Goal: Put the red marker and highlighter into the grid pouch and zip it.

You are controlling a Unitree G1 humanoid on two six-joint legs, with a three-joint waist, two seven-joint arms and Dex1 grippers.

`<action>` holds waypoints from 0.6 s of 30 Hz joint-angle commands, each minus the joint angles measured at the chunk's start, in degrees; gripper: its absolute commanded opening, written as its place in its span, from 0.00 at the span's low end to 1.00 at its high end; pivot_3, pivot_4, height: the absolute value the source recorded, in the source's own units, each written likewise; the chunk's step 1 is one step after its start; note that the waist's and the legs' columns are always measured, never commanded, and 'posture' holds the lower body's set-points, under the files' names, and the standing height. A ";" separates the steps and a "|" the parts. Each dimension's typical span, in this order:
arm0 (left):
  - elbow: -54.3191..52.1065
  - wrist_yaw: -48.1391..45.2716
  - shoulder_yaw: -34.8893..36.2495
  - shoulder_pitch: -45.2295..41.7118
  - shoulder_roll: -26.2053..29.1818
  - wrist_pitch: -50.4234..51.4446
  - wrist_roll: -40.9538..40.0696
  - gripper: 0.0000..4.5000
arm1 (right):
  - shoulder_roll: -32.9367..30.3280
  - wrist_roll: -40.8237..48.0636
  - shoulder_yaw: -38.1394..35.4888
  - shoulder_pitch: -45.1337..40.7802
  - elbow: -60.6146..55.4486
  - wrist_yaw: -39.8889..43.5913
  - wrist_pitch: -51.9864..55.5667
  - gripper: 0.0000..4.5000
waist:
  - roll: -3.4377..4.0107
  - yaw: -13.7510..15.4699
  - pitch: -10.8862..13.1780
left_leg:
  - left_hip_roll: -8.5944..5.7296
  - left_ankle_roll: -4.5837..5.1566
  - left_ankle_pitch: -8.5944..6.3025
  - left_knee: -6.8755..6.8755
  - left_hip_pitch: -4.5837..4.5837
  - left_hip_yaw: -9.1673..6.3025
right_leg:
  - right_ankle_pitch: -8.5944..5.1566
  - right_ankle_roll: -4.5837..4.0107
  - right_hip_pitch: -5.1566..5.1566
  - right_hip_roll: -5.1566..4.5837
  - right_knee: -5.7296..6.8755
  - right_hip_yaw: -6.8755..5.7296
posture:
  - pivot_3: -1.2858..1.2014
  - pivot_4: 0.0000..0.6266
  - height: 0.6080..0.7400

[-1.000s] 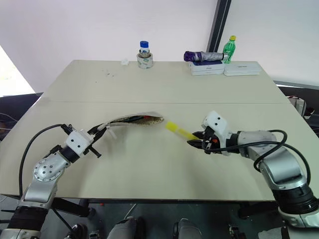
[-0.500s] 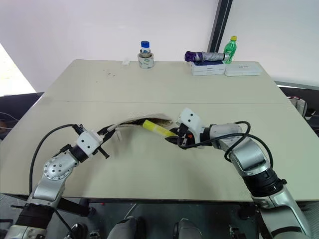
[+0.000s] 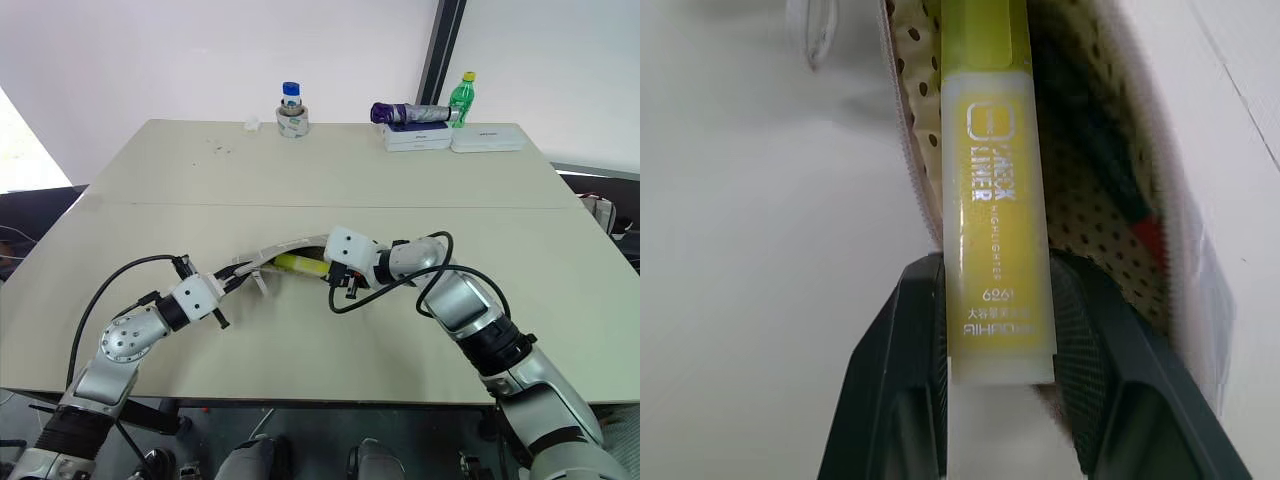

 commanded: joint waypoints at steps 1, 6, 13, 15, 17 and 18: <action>-1.77 -0.29 -0.25 -1.21 -0.02 -1.22 -0.15 0.00 | 0.22 -4.48 1.46 -3.30 0.48 0.61 -5.05 0.20 | 0.00 -0.03 0.00 | 0.00 0.00 0.00 0.00 0.00 0.00 | 0.00 0.00 0.00 0.00 0.01 0.00 | 0.52 0.24 0.98; -1.71 -0.16 0.33 -1.22 -0.35 -0.72 -1.07 0.00 | 1.60 -5.06 0.59 -3.43 2.05 2.14 -7.14 0.20 | 0.00 -0.01 0.00 | 0.00 0.00 0.00 0.00 0.00 0.00 | 0.00 0.00 0.00 0.00 0.01 -0.01 | 0.52 0.24 0.98; -1.87 0.96 2.20 -0.76 -1.81 1.83 -3.71 0.00 | 0.77 -1.48 -3.72 -2.87 -0.25 4.93 -4.53 0.97 | 0.00 0.01 0.00 | 0.00 0.00 0.01 0.02 0.00 0.00 | 0.00 0.00 0.02 0.00 0.02 -0.01 | 0.52 0.24 0.98; -1.97 0.99 2.24 -0.58 -1.86 2.00 -3.94 0.00 | -0.16 -0.75 -4.69 -2.54 -1.30 6.10 -3.73 0.97 | 0.00 0.03 0.00 | 0.00 0.00 0.01 0.02 0.00 0.00 | 0.00 0.00 0.01 0.00 0.02 -0.01 | 0.52 0.24 0.98; -1.74 1.35 2.67 -0.56 -2.19 2.40 -4.68 0.00 | -1.04 -0.25 -5.76 -2.14 -2.29 6.63 -2.47 0.97 | 0.00 0.01 0.00 | 0.00 0.00 0.00 0.02 0.00 0.00 | 0.00 0.00 0.02 0.00 0.02 -0.01 | 0.52 0.24 0.98; -1.64 1.43 2.83 -0.55 -2.26 2.50 -4.83 0.00 | -1.76 0.09 -6.34 -1.81 -3.06 7.07 -1.94 0.97 | 0.00 0.00 0.00 | 0.00 0.00 0.00 0.02 0.00 0.00 | 0.00 0.00 0.02 0.00 0.02 -0.01 | 0.52 0.24 0.98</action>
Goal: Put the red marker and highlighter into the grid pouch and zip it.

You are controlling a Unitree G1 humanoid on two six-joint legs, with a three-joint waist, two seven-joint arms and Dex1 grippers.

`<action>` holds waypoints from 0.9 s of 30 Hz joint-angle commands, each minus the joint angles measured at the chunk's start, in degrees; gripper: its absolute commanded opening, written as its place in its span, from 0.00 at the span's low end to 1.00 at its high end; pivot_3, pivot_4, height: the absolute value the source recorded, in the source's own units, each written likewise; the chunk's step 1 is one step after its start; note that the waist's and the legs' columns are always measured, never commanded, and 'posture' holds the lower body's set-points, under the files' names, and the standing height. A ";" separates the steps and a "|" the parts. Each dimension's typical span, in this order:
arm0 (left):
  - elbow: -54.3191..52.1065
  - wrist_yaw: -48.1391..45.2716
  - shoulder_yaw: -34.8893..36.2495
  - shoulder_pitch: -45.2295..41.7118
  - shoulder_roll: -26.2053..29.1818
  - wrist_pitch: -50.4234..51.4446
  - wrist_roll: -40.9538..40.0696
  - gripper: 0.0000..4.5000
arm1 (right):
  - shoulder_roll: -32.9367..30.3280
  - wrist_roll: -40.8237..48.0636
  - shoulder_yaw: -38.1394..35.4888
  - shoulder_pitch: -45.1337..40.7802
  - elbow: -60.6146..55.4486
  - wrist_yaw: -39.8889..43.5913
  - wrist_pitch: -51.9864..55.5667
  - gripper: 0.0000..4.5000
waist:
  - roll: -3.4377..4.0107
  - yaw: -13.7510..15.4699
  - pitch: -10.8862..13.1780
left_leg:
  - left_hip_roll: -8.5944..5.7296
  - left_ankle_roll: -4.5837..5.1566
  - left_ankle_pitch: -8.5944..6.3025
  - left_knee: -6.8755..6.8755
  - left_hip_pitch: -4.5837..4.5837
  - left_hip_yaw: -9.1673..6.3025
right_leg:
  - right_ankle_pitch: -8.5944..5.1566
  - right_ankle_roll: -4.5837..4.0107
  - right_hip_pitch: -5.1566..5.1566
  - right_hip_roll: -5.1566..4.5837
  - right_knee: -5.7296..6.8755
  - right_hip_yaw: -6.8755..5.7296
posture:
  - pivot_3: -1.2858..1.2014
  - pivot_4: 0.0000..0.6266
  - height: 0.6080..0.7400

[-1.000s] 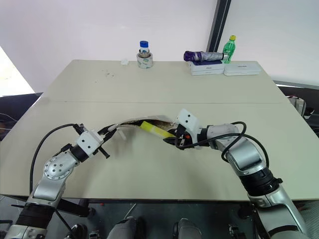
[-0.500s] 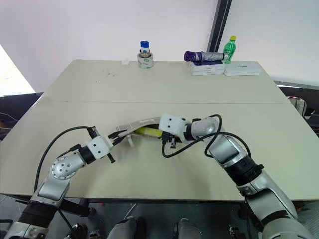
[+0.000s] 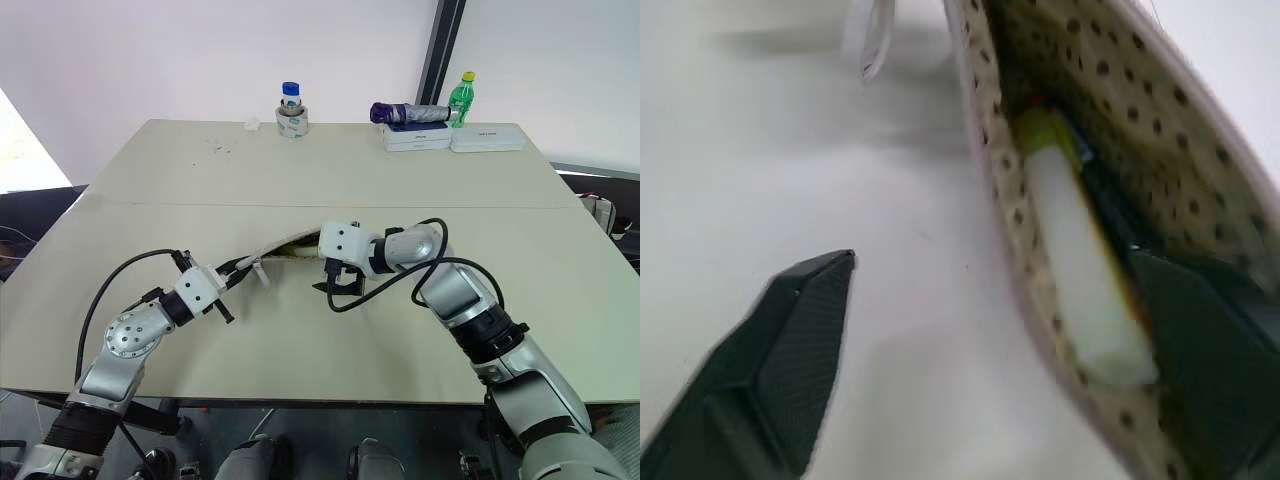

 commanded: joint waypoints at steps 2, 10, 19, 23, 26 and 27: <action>-1.49 0.95 2.07 -0.01 -0.46 0.10 -1.79 0.00 | -2.91 2.66 -4.53 0.62 -5.44 2.11 1.85 0.97 | 0.00 0.03 0.00 | 0.00 0.00 0.00 0.00 0.00 0.00 | 0.00 0.00 0.00 0.00 0.00 0.00 | 0.52 0.24 0.98; -1.03 2.36 2.95 0.10 -2.00 3.18 -2.77 0.00 | -1.28 20.24 -15.82 6.34 -17.31 3.27 13.95 0.97 | -0.01 0.04 0.00 | 0.01 0.00 0.00 -0.01 0.00 -0.03 | 0.00 0.00 0.01 0.00 0.00 0.00 | 0.52 0.24 0.98; -3.87 1.75 0.99 -1.48 -4.79 7.63 -3.14 0.00 | 7.70 18.25 -7.68 19.06 -18.86 -7.42 13.06 0.97 | -0.09 0.07 -0.06 | -0.01 0.01 -0.01 0.05 0.06 -0.10 | 0.00 0.00 0.14 -0.02 0.00 -0.06 | 0.52 0.24 0.98; -5.48 0.43 -0.65 -1.06 -3.97 7.45 -1.04 0.00 | 13.82 14.19 -4.59 19.62 -11.60 -13.67 9.70 0.97 | -0.09 -0.05 -0.06 | 0.00 -0.02 0.01 0.06 0.15 -0.10 | 0.02 -0.01 0.18 0.01 0.06 -0.06 | 0.52 0.24 0.98; -6.43 -0.72 -1.44 -0.71 -3.21 7.81 -0.94 0.00 | 18.76 10.56 -3.92 17.46 -4.22 -18.47 5.33 0.97 | -0.09 -0.09 -0.06 | 0.00 -0.03 0.02 0.03 0.17 -0.09 | 0.02 -0.01 0.19 0.02 0.05 -0.06 | 0.52 0.24 0.98; -6.64 -1.32 -1.72 -0.59 -2.96 7.94 -0.92 0.00 | 20.18 9.74 -3.98 16.69 -2.17 -19.79 4.54 0.97 | -0.09 -0.13 -0.06 | 0.00 -0.03 0.02 0.03 0.17 -0.09 | 0.02 -0.01 0.19 0.03 0.05 -0.06 | 0.52 0.24 0.98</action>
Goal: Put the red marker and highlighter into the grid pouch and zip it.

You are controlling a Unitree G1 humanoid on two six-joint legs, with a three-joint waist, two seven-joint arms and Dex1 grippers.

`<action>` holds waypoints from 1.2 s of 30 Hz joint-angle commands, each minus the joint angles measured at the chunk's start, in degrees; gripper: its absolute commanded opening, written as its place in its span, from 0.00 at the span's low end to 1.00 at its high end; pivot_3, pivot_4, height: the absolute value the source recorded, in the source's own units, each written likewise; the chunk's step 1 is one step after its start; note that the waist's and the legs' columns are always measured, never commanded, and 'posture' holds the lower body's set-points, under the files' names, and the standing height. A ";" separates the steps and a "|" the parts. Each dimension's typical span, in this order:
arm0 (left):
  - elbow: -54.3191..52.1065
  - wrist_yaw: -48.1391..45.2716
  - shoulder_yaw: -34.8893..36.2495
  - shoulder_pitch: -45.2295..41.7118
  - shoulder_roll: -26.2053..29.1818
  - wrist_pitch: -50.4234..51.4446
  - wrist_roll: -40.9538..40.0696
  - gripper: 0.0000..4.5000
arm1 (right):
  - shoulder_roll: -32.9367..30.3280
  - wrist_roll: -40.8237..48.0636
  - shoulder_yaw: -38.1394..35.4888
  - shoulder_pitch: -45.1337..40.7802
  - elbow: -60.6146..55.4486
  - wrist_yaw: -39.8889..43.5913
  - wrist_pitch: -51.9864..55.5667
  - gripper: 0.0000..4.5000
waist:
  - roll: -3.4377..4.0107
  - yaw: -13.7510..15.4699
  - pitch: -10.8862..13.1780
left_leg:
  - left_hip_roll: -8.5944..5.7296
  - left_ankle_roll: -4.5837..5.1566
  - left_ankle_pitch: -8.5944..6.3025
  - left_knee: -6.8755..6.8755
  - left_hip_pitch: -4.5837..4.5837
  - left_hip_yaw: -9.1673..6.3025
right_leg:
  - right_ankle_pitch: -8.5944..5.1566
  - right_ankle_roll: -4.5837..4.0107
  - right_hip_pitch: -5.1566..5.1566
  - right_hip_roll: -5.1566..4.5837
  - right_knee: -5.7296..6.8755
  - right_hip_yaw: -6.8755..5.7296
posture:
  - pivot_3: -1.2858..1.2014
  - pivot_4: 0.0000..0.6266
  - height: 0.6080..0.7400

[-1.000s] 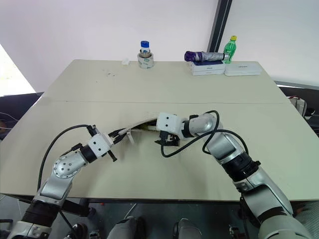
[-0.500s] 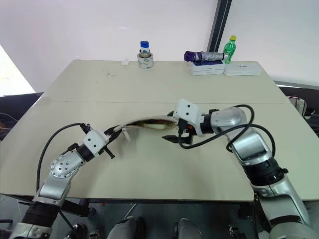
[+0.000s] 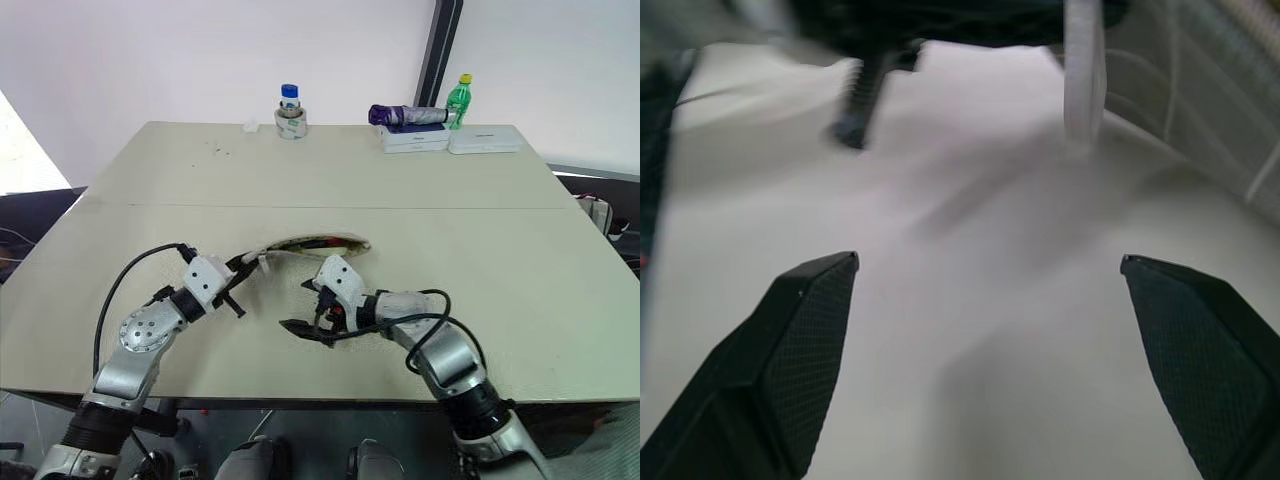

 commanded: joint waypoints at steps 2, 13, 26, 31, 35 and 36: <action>-3.07 -1.17 -0.69 0.02 1.09 -0.12 0.35 0.00 | 6.95 -0.52 -1.65 -3.90 6.07 -5.09 -3.66 0.97 | 0.00 -0.03 0.00 | 0.00 -0.01 0.01 0.00 0.00 0.00 | 0.00 0.00 0.00 0.01 0.01 0.00 | 0.52 0.24 0.98; -3.30 -0.77 -1.07 0.14 1.39 -0.44 1.61 0.00 | 12.48 2.19 -2.81 -4.36 7.67 -4.46 -4.04 0.55 | 0.00 -0.02 0.00 | 0.00 -0.01 0.00 -0.01 0.00 -0.01 | 0.00 0.00 0.01 -0.01 0.00 0.00 | 0.52 0.24 0.98; -1.35 0.31 0.80 1.51 3.51 -2.63 2.93 0.00 | 6.34 2.78 -4.56 -2.39 3.91 -2.33 -2.13 0.03 | 0.00 -0.02 0.00 | 0.00 -0.01 0.00 -0.03 0.00 -0.01 | 0.00 0.00 0.00 -0.02 0.00 0.00 | 0.52 0.24 0.98; 1.61 -0.13 3.29 3.89 7.40 -5.64 1.59 0.00 | -2.49 2.80 -6.68 0.59 2.12 1.04 -2.46 0.03 | 0.01 0.00 0.00 | 0.01 -0.01 0.00 -0.06 0.01 -0.01 | 0.00 -0.01 -0.02 -0.03 -0.03 0.00 | 0.52 0.24 0.98; 3.25 -1.41 4.36 5.41 9.68 -9.45 0.27 0.00 | -8.99 2.27 -9.31 1.64 5.12 3.57 -4.39 0.03 | 0.02 -0.06 0.01 | 0.02 -0.01 -0.01 -0.07 0.02 0.00 | 0.00 -0.01 -0.03 -0.04 -0.03 0.01 | 0.52 0.24 0.98; 3.71 -2.05 4.49 5.72 10.07 -10.02 -0.30 0.00 | -10.72 1.13 -9.57 1.49 6.76 4.00 -6.02 0.03 | 0.02 0.03 0.01 | 0.02 -0.01 -0.01 -0.07 0.02 0.00 | 0.00 -0.01 -0.03 -0.04 -0.03 0.01 | 0.52 0.24 0.98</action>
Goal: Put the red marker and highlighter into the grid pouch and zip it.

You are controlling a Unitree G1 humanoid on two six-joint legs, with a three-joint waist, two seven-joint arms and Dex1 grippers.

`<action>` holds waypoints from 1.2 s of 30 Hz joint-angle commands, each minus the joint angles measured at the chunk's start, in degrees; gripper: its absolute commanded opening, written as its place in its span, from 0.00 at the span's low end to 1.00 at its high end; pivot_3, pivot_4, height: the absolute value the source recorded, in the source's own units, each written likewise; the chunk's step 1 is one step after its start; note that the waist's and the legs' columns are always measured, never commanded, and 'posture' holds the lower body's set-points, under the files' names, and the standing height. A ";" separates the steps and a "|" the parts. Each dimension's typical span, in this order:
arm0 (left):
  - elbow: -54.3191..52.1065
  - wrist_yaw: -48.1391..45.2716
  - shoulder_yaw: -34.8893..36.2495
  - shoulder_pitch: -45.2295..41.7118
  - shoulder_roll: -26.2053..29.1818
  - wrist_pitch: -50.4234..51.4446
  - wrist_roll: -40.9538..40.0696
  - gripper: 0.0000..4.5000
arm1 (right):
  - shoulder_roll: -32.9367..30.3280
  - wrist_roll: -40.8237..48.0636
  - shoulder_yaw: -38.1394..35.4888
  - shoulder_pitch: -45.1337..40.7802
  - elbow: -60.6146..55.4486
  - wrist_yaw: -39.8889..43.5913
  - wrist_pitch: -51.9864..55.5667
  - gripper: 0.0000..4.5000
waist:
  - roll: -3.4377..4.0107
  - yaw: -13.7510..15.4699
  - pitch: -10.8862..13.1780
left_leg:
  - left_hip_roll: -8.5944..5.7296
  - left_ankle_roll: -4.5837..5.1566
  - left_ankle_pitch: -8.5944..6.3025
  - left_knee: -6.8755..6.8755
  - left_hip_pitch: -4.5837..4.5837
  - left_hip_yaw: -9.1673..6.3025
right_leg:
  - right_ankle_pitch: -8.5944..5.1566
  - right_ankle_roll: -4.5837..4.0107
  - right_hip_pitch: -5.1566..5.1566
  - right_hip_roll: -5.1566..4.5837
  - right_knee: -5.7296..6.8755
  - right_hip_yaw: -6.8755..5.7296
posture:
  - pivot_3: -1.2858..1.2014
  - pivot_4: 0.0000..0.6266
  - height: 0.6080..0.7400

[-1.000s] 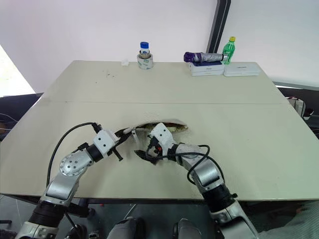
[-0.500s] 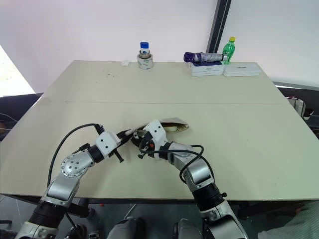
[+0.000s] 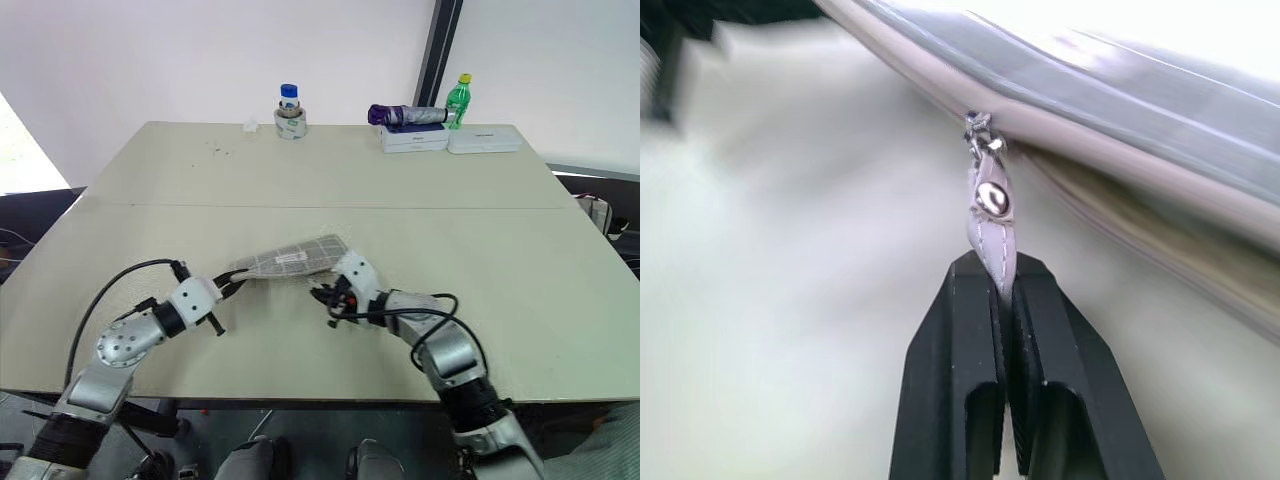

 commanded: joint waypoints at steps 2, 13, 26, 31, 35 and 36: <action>1.48 -1.52 2.96 1.01 1.55 -2.54 -2.51 0.00 | -5.44 -2.61 -2.85 -0.67 4.34 2.06 -5.97 0.03 | 0.00 0.10 0.00 | 0.00 0.00 0.00 0.00 0.00 0.00 | 0.00 0.00 0.00 0.00 -0.01 0.00 | 0.52 0.24 0.98; 1.68 -7.26 4.84 -0.60 0.94 7.77 -13.39 0.16 | -7.03 -1.34 -7.21 -3.35 11.98 2.03 -8.74 0.07 | 0.00 0.17 0.00 | -0.01 0.00 0.00 0.03 0.00 0.01 | 0.00 0.01 0.04 0.00 -0.01 -0.01 | 0.52 0.24 0.98; -6.42 -5.61 19.47 7.46 3.42 23.73 -24.63 1.00 | -14.77 -3.09 -12.72 -1.02 16.39 4.26 -16.58 1.00 | 0.01 0.08 0.01 | 0.00 0.00 0.01 0.00 0.01 0.02 | -0.01 0.02 0.03 0.01 -0.02 0.00 | 0.52 0.24 0.98; -6.93 -6.46 25.48 11.97 5.68 24.65 -25.66 1.00 | -16.01 1.65 -16.73 -0.81 15.66 9.71 -19.92 1.00 | 0.01 0.09 0.01 | 0.00 -0.01 0.00 -0.01 0.03 0.02 | -0.01 0.02 0.03 0.00 -0.03 0.00 | 0.52 0.24 0.98; -6.80 -6.49 30.44 13.33 6.13 29.21 -30.13 1.00 | -18.17 2.19 -17.36 0.77 14.71 14.14 -22.08 1.00 | 0.01 0.37 0.01 | -0.01 -0.01 0.00 -0.01 0.03 0.01 | -0.01 0.01 0.05 -0.01 -0.05 0.00 | 0.52 0.24 0.98; -6.20 -6.53 31.81 13.65 6.23 30.46 -31.19 1.00 | -18.77 1.67 -17.40 0.91 15.06 14.74 -23.40 1.00 | 0.01 0.37 0.01 | -0.01 -0.01 -0.01 0.00 0.03 0.01 | -0.01 0.01 0.06 -0.02 -0.06 0.00 | 0.52 0.24 0.98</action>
